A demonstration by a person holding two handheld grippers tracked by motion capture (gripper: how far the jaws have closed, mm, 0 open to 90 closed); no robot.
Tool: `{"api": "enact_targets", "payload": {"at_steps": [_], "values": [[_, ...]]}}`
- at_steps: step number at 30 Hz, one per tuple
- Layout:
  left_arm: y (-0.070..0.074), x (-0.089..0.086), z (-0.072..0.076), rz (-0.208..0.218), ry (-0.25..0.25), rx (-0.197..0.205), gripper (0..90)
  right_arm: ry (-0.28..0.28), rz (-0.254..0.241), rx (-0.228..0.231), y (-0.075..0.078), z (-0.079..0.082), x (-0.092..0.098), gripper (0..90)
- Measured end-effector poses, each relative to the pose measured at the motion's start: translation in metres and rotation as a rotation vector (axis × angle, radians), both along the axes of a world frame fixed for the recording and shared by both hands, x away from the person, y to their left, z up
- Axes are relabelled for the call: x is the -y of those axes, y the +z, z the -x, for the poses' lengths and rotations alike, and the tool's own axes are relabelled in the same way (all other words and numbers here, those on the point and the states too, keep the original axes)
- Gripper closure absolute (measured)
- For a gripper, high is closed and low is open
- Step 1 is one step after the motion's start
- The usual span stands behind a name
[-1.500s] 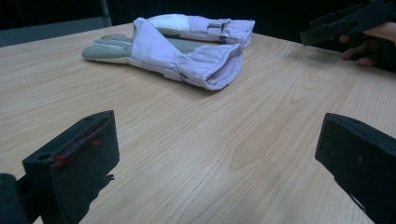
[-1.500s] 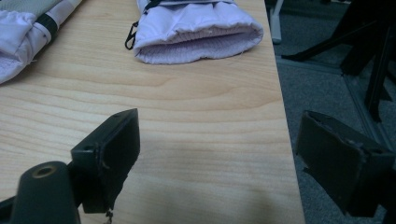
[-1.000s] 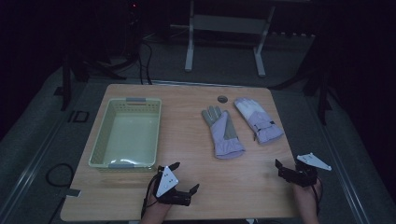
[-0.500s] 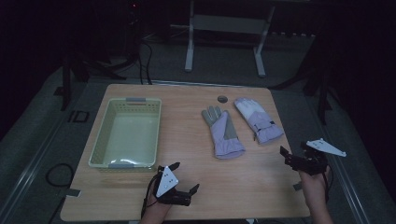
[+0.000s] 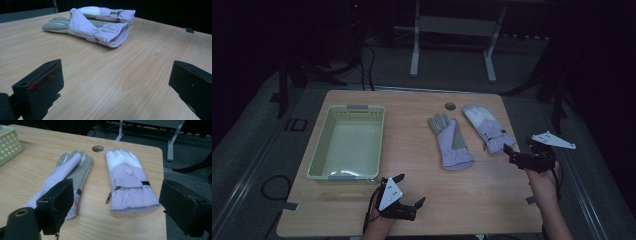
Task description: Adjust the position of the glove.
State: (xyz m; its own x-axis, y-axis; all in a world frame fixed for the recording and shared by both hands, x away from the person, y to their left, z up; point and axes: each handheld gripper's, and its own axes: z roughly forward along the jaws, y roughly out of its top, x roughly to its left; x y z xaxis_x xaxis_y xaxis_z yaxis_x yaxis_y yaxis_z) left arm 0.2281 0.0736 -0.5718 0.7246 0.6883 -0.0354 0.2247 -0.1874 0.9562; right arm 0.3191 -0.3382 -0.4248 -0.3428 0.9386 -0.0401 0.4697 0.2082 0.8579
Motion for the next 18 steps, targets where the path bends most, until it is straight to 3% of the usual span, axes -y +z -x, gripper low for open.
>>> {"api": "enact_targets", "payload": {"at_steps": [4, 7, 10, 13, 18], "values": [[0.0, 0.0, 0.0, -0.002, -0.004, -0.002, 0.0, 0.023, 0.021, 0.011, 0.008, -0.009, -0.017, 13.2], [0.0, 0.0, 0.0, 0.0, -0.008, -0.005, 0.0, 0.065, 0.0, -0.034, 0.012, -0.016, -0.024, 14.6], [0.0, 0.0, 0.0, 0.0, -0.009, -0.006, 0.0, 0.088, 0.014, -0.031, 0.015, -0.02, -0.034, 20.2], [0.0, 0.0, 0.0, -0.001, -0.01, -0.006, 0.0, 0.123, 0.044, -0.079, 0.016, -0.027, -0.045, 20.9], [0.0, 0.0, 0.0, 0.0, -0.017, -0.008, 0.0, 0.174, 0.038, -0.117, 0.013, -0.042, -0.061, 21.7]]}}
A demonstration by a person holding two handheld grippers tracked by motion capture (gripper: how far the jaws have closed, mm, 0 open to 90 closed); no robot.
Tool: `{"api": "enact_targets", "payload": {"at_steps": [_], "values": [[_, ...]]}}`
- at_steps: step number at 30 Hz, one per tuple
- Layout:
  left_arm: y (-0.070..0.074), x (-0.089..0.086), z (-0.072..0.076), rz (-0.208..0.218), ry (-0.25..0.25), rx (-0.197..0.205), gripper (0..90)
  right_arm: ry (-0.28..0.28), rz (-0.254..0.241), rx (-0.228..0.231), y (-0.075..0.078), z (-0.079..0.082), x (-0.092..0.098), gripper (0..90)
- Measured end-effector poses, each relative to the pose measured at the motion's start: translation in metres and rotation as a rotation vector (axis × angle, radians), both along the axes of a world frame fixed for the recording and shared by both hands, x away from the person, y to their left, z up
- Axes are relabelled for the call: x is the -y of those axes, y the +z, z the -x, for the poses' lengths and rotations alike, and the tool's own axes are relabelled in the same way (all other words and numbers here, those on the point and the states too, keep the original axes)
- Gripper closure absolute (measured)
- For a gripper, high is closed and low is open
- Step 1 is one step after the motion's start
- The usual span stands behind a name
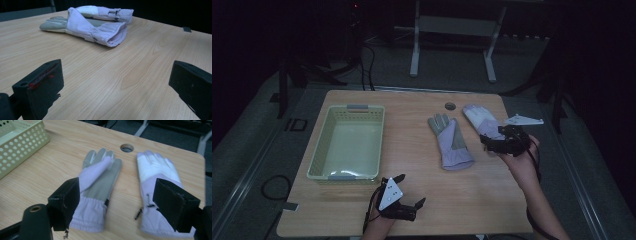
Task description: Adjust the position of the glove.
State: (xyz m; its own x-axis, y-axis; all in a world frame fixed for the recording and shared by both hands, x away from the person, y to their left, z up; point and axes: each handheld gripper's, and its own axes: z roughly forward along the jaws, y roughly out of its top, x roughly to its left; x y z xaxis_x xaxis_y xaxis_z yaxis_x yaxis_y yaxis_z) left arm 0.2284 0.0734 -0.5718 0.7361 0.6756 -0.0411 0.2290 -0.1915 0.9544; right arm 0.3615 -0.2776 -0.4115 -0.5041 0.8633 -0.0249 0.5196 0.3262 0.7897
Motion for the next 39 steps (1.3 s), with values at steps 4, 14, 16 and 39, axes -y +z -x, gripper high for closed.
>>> {"api": "enact_targets", "payload": {"at_steps": [4, 14, 16, 39], "values": [[0.0, 0.0, 0.0, 0.0, -0.004, -0.001, 0.0, 0.018, 0.001, 0.016, -0.001, -0.01, -0.012, 22.8], [0.0, 0.0, 0.0, 0.002, -0.011, -0.003, 0.0, 0.042, 0.001, -0.058, -0.021, -0.045, -0.04, 26.0], [0.0, 0.0, 0.0, 0.003, -0.012, -0.003, 0.0, 0.035, 0.002, -0.074, -0.026, -0.052, -0.044, 26.0], [0.0, -0.001, -0.001, 0.007, -0.02, -0.008, 0.0, 0.054, 0.105, -0.283, -0.099, -0.093, -0.064, 42.1]]}}
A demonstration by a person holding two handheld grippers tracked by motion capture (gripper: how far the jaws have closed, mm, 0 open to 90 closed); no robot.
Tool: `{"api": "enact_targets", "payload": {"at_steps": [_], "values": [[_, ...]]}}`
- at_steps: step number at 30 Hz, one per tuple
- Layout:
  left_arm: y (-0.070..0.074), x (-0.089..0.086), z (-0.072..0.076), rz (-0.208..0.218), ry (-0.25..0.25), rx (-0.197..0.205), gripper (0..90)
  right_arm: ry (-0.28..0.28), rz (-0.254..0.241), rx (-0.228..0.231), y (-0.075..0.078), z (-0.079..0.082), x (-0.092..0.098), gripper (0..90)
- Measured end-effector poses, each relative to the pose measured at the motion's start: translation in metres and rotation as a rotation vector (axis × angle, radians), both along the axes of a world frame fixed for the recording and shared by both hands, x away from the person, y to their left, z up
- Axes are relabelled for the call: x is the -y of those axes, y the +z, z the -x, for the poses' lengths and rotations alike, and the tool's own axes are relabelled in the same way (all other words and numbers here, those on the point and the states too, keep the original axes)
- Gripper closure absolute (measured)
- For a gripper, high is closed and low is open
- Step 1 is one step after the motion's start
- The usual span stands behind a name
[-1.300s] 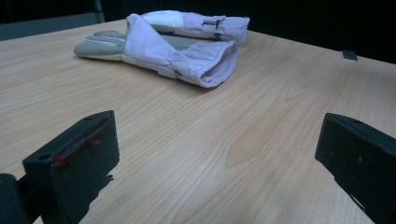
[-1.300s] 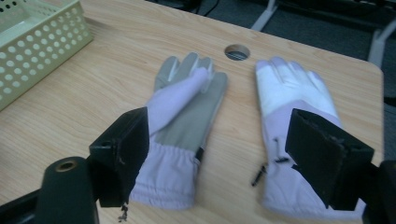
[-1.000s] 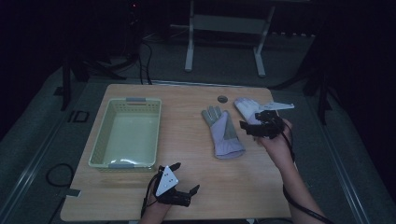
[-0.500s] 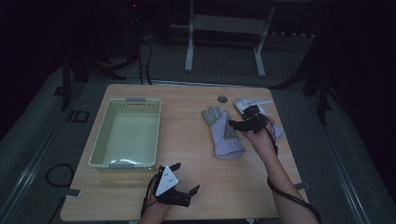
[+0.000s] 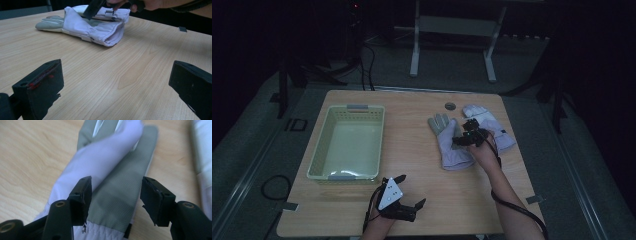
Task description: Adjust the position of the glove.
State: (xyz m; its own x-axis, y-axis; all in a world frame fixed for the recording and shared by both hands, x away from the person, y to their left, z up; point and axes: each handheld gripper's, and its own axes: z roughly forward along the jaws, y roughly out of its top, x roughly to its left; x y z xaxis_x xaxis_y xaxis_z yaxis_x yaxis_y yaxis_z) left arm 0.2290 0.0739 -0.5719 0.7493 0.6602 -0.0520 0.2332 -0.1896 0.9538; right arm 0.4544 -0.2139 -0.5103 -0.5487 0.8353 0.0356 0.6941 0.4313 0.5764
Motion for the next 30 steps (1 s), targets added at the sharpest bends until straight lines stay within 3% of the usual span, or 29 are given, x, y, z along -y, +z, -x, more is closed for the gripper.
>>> {"api": "enact_targets", "payload": {"at_steps": [3, 6, 7, 8, 9, 12, 13, 17, 19, 22, 24, 26, 27, 30], "values": [[0.0, 0.0, 0.0, -0.002, 0.0, 0.0, 0.0, 0.012, 0.037, -0.02, -0.013, 0.0, -0.002, 41.1], [0.0, 0.0, 0.0, -0.002, 0.001, 0.001, 0.0, 0.009, 0.038, -0.033, -0.019, -0.002, -0.001, 38.9], [0.0, 0.0, 0.0, -0.002, 0.001, 0.002, 0.0, -0.01, 0.017, -0.05, -0.024, -0.003, 0.0, 31.4], [0.0, 0.0, 0.0, -0.002, 0.001, 0.002, 0.0, -0.01, 0.017, -0.05, -0.024, -0.003, 0.0, 31.4], [0.0, 0.0, 0.0, -0.003, 0.001, 0.001, 0.0, -0.015, -0.025, -0.085, -0.028, -0.005, 0.003, 25.9], [0.0, 0.0, 0.0, -0.003, 0.001, 0.0, 0.0, 0.002, -0.044, -0.091, -0.031, -0.005, 0.004, 27.8], [0.0, 0.0, 0.0, -0.003, 0.001, 0.0, 0.0, 0.004, -0.057, -0.102, -0.03, -0.005, 0.004, 37.4], [0.0, 0.0, 0.0, -0.003, 0.001, 0.001, 0.0, 0.006, -0.062, -0.111, -0.029, -0.003, 0.002, 45.8], [0.0, 0.0, 0.0, -0.004, 0.002, 0.001, 0.0, -0.019, -0.087, -0.126, -0.028, -0.001, 0.0, 60.4], [0.0, 0.001, 0.0, -0.005, 0.002, 0.0, 0.0, -0.043, -0.101, -0.096, -0.023, 0.005, -0.003, 78.1], [0.0, 0.0, 0.0, -0.004, 0.002, -0.001, 0.0, -0.047, -0.114, -0.064, -0.017, 0.012, -0.009, 80.7], [0.0, 0.0, 0.0, -0.003, 0.002, -0.002, 0.0, -0.052, -0.173, -0.046, -0.011, 0.018, -0.012, 81.4], [0.0, 0.0, 0.0, -0.003, 0.002, -0.002, 0.0, -0.052, -0.173, -0.046, -0.011, 0.018, -0.012, 81.4], [0.0, 0.0, 0.0, -0.004, 0.002, 0.0, 0.0, -0.03, -0.226, 0.018, 0.008, 0.035, -0.022, 81.9]]}}
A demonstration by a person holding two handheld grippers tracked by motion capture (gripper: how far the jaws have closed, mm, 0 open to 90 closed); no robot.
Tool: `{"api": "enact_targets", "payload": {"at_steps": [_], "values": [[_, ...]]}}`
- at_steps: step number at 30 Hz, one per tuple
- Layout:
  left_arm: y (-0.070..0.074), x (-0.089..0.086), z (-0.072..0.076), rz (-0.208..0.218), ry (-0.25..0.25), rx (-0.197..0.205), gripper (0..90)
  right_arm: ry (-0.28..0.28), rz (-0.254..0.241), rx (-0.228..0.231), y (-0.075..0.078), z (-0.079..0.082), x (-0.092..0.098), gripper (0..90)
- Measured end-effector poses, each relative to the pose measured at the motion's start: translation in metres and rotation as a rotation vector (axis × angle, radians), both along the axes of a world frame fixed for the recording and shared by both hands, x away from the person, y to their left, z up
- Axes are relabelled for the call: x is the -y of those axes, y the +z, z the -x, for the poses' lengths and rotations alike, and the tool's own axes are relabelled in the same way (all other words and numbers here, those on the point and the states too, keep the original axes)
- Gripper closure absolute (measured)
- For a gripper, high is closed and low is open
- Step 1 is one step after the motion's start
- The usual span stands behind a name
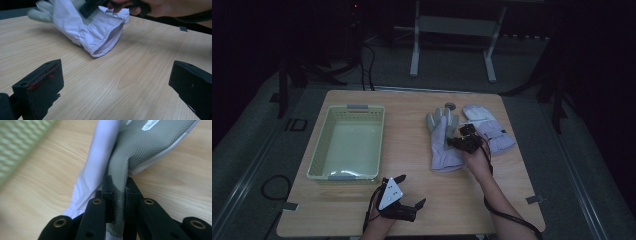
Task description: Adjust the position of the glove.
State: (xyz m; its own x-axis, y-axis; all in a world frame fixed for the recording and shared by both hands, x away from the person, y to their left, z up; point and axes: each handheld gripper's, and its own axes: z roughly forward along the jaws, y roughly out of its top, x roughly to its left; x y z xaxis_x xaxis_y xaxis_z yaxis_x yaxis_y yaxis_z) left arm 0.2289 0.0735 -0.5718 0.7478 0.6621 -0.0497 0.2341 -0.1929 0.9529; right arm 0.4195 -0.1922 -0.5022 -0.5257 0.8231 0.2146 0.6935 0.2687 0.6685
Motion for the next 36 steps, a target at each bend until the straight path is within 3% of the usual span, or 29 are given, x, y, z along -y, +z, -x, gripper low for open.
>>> {"api": "enact_targets", "payload": {"at_steps": [4, 5, 9, 10, 11, 17, 22, 27, 34, 36], "values": [[0.0, 0.0, 0.0, 0.001, 0.001, 0.001, 0.0, 0.004, -0.05, 0.022, 0.015, 0.015, -0.004, 81.9], [0.0, 0.0, 0.0, 0.0, 0.0, 0.005, 0.0, 0.009, -0.074, 0.042, 0.025, 0.029, -0.006, 81.9], [0.0, 0.0, 0.001, -0.002, 0.001, 0.006, 0.0, -0.005, -0.123, 0.059, 0.035, 0.054, -0.001, 81.9], [0.0, 0.0, 0.001, -0.002, 0.001, 0.006, 0.0, -0.005, -0.123, 0.059, 0.035, 0.054, -0.001, 81.9], [0.0, 0.0, 0.001, -0.006, 0.0, 0.007, 0.0, -0.02, -0.137, 0.061, 0.036, 0.068, 0.002, 81.9], [0.0, 0.0, 0.001, -0.006, 0.001, 0.008, 0.0, -0.036, -0.1, 0.04, 0.018, 0.093, 0.005, 81.8], [0.0, 0.0, 0.0, -0.006, 0.001, 0.007, 0.0, -0.048, -0.104, 0.004, -0.002, 0.098, 0.005, 81.7], [0.0, 0.0, 0.001, -0.005, 0.0, 0.006, 0.0, -0.046, -0.082, -0.008, -0.014, 0.089, -0.002, 81.6], [0.0, 0.0, 0.0, -0.004, -0.002, 0.006, 0.0, -0.058, -0.023, -0.028, -0.029, 0.079, -0.008, 80.1], [0.0, 0.0, 0.0, -0.005, -0.003, 0.006, 0.0, -0.074, 0.01, -0.031, -0.038, 0.076, -0.008, 74.3]]}}
